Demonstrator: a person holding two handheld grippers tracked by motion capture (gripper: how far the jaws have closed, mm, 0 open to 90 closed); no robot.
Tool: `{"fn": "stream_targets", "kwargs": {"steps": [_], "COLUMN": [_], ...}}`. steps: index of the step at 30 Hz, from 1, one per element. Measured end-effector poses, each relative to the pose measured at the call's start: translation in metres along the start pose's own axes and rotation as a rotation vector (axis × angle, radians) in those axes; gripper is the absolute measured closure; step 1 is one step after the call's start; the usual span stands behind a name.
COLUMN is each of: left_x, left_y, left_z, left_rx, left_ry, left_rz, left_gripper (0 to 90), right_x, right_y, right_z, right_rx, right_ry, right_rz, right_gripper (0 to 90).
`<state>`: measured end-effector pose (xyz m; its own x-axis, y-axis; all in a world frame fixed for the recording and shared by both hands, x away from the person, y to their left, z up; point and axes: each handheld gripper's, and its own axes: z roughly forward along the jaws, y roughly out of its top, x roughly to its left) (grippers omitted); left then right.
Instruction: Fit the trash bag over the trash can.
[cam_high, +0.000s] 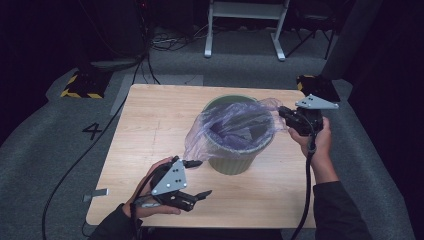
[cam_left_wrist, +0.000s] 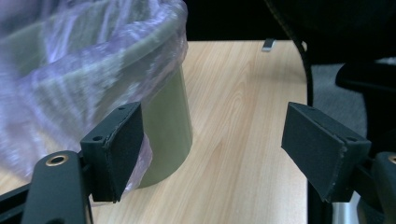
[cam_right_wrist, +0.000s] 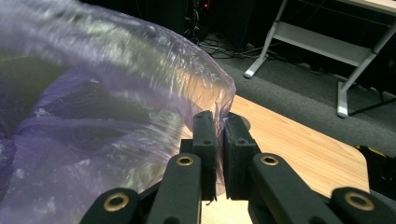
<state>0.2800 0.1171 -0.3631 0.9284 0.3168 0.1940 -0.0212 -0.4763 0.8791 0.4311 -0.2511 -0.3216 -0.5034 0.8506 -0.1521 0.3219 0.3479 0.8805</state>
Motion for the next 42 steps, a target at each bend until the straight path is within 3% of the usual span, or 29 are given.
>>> {"fn": "stream_targets", "kwargs": {"steps": [4,12,18,20,21,24,27,32,37,38,39,41,42], "left_x": [-0.009,-0.006,-0.010,-0.010,-0.007,0.005,0.022,0.064,0.106,0.114,0.118,0.129,0.132], "left_y": [0.014,0.043,0.043,0.041,0.041,0.041,0.040,0.034,0.029,0.029,0.028,0.028,0.028], "left_z": [0.001,-0.031,-0.036,-0.035,-0.035,-0.040,-0.043,-0.029,-0.015,-0.011,-0.008,-0.002,0.002], "left_rx": [-0.032,-0.165,-0.158,-0.138,-0.130,-0.140,-0.129,-0.018,0.015,0.018,0.019,0.022,0.026], "left_ry": [-0.033,-0.039,0.000,0.063,0.075,0.128,0.194,0.275,0.259,0.261,0.263,0.235,0.242], "left_rz": [0.061,0.047,0.054,0.068,0.064,0.019,0.004,-0.036,-0.122,-0.116,-0.118,-0.120,-0.112], "left_gripper": [18.6,15.7,17.2,21.6,21.8,19.6,18.1,17.6,37.5,45.4,47.7,60.4,61.3], "right_x": [0.003,0.002,0.000,0.001,0.001,0.002,0.002,0.004,0.005,0.005,0.005,0.004,0.004], "right_y": [0.001,0.000,-0.002,-0.002,-0.002,-0.002,-0.001,0.001,0.000,0.000,0.000,-0.001,-0.001], "right_z": [0.002,0.001,0.000,0.000,0.000,-0.001,-0.002,-0.001,0.000,0.001,0.002,0.002,0.003], "right_rx": [0.003,-0.002,-0.012,-0.018,-0.017,-0.021,-0.022,-0.025,-0.026,-0.023,-0.020,-0.018,-0.017], "right_ry": [-0.001,-0.009,-0.011,-0.010,-0.009,-0.005,-0.004,0.003,0.017,0.016,0.017,0.018,0.018], "right_rz": [-0.009,-0.002,0.002,0.002,0.002,-0.003,-0.007,-0.017,-0.027,-0.028,-0.030,-0.030,-0.031], "right_gripper": [85.1,83.9,83.9,83.9,83.9,83.9,83.8,81.6,81.6,81.6,81.6,81.6,81.6]}}
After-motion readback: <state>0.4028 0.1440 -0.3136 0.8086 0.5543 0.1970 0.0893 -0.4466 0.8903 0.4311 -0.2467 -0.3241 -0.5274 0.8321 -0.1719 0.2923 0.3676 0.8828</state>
